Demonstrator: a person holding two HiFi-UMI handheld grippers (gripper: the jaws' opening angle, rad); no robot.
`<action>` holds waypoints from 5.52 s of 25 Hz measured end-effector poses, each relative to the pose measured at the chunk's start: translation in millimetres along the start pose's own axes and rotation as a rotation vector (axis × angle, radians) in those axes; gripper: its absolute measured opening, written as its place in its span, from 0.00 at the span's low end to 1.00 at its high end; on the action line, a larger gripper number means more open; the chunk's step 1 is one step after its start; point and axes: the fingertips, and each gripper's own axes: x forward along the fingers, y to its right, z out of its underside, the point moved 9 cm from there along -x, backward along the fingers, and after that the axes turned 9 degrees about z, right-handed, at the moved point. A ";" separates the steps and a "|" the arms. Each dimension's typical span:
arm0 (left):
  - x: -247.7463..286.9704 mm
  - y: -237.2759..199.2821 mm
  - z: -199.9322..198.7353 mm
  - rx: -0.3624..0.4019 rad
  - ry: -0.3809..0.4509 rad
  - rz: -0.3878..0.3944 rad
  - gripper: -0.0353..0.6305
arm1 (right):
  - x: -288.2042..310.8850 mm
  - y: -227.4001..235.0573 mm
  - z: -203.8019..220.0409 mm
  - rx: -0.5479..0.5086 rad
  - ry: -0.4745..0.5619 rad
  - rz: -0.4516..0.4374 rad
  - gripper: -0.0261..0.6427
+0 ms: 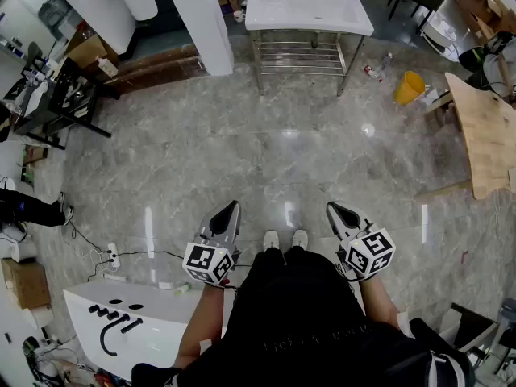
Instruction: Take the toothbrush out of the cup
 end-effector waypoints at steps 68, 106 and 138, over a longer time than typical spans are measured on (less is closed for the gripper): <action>190.3 -194.6 -69.4 -0.091 -0.008 0.000 0.07 | 213.3 119.2 -122.7 0.012 -0.045 0.068 0.06; 324.8 -297.3 -137.7 -0.039 -0.021 -0.003 0.07 | 379.3 194.7 -211.2 0.035 -0.021 -0.024 0.06; 472.7 -343.1 -187.5 -0.069 -0.055 -0.107 0.07 | 473.5 349.9 -282.8 0.129 -0.045 -0.064 0.06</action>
